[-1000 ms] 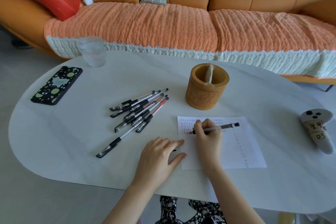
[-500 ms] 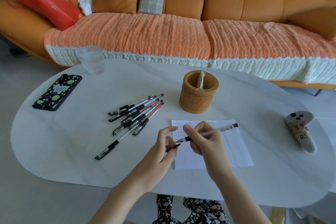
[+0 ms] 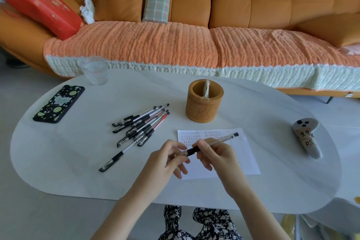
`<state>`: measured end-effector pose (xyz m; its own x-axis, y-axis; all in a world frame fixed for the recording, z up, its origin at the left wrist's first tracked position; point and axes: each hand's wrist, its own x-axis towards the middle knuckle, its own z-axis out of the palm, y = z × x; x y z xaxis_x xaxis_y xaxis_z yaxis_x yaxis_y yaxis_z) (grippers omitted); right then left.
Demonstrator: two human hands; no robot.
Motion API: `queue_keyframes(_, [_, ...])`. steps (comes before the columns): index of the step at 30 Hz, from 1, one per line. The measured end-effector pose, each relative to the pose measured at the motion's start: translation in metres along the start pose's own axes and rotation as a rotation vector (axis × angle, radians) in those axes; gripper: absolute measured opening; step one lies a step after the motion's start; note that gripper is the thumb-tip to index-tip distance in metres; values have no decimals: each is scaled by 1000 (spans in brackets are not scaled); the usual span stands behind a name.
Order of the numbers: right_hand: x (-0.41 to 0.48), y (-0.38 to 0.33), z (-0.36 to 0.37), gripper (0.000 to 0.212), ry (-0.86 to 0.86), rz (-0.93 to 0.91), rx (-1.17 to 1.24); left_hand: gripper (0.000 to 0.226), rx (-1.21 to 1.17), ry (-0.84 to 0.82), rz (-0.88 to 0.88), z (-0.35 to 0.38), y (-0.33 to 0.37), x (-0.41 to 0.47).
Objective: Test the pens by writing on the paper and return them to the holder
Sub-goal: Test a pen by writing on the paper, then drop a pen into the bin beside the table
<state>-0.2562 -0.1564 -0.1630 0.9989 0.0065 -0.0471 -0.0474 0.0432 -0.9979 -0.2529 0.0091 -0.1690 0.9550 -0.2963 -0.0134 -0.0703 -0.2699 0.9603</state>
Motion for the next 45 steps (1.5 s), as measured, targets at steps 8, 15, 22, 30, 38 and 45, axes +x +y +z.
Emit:
queue_keyframes(8, [-7, -5, -4, 33, 64, -23, 64, 4, 52, 57, 69, 14, 15, -7])
queue_keyframes(15, [-27, -3, -19, 26, 128, 67, 19, 5, 78, -31, 38, 38, 22, -15])
queue_keyframes(22, [-71, 10, -87, 30, 347, 254, -48, 37, 452, -280, 22, 92, 35, -15])
queue_keyframes(30, [-147, 82, -204, 37, 453, 655, -752, 28, 552, -384, 224, 164, 45, -23])
queue_keyframes(38, [-167, 114, -260, 37, 548, 845, -772, 26, 644, -430, 324, 220, 52, -18])
queue_keyframes(45, [-158, 75, -225, 26, 365, 732, -899, 27, 672, -394, 271, 190, 42, -15])
